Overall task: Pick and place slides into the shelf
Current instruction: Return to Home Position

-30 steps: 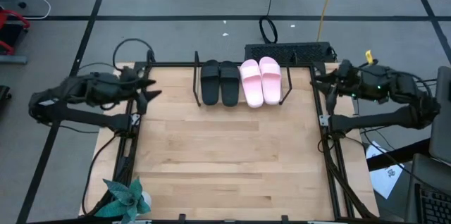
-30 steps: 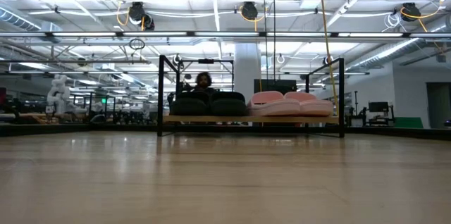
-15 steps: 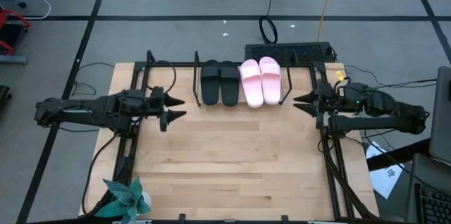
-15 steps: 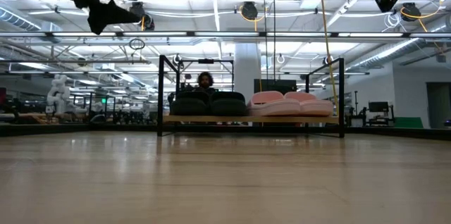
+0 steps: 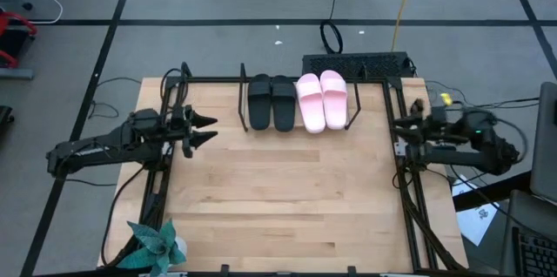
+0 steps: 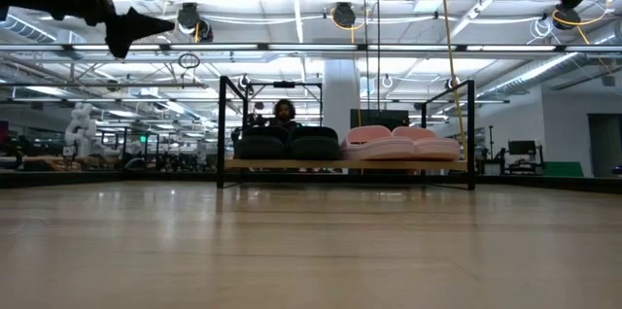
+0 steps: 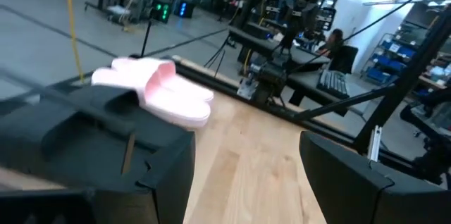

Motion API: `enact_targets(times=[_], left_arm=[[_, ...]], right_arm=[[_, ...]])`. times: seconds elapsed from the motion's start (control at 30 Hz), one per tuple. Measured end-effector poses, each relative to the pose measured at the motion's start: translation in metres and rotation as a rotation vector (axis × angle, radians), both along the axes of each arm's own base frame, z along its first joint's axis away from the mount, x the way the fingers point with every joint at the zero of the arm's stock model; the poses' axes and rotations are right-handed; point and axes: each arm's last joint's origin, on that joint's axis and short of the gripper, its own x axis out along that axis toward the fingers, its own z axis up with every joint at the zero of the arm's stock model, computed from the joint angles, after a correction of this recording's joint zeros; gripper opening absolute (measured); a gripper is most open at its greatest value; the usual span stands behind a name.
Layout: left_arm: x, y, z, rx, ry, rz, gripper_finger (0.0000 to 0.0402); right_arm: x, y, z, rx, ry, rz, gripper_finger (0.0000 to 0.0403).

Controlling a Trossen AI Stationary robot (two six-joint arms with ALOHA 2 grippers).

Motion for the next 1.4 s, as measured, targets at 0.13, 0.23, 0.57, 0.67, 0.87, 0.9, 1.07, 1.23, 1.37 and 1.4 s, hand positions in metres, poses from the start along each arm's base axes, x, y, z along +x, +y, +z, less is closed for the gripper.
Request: enact_targets(times=[0.13, 0.23, 0.57, 0.67, 0.87, 0.9, 1.07, 1.23, 1.37, 1.4], left_arm=[[-0.001, -0.002, -0.014, -0.028, -0.012, -0.009, 0.0251], [0.0, -0.002, -0.023, -0.027, -0.025, -0.006, 0.0251], [0.004, -0.001, -0.061, -0.054, -0.014, -0.006, 0.0251], [0.005, -0.002, -0.07, -0.055, -0.018, -0.014, 0.0251], [0.005, -0.002, -0.075, 0.011, -0.006, -0.027, 0.0251], [0.005, -0.002, -0.076, 0.022, 0.005, -0.028, 0.0251], [0.004, -0.001, -0.081, 0.043, 0.066, -0.016, 0.0251], [0.004, -0.001, -0.083, 0.056, 0.091, -0.016, 0.0251], [0.004, -0.001, -0.084, 0.067, 0.095, 0.011, 0.0251], [0.004, 0.0, -0.084, 0.068, 0.095, 0.014, 0.0251]], right_arm=[[0.02, -0.001, -0.018, 0.011, 0.038, 0.004, 0.0098], [0.033, -0.002, -0.034, 0.015, 0.039, 0.004, 0.0098], [0.054, -0.004, -0.078, 0.118, 0.112, 0.0, 0.0098], [0.058, -0.004, -0.085, 0.112, 0.109, 0.0, 0.0098], [0.067, -0.005, -0.097, 0.063, 0.062, 0.003, 0.0098], [0.068, -0.005, -0.1, 0.064, 0.067, 0.003, 0.0098], [0.072, -0.005, -0.114, 0.079, 0.11, 0.002, 0.0098], [0.077, -0.006, -0.129, 0.069, 0.103, 0.003, 0.0098], [0.08, -0.006, -0.132, 0.065, 0.051, 0.012, 0.0098], [0.08, -0.006, -0.132, 0.065, 0.042, 0.017, 0.0098]])
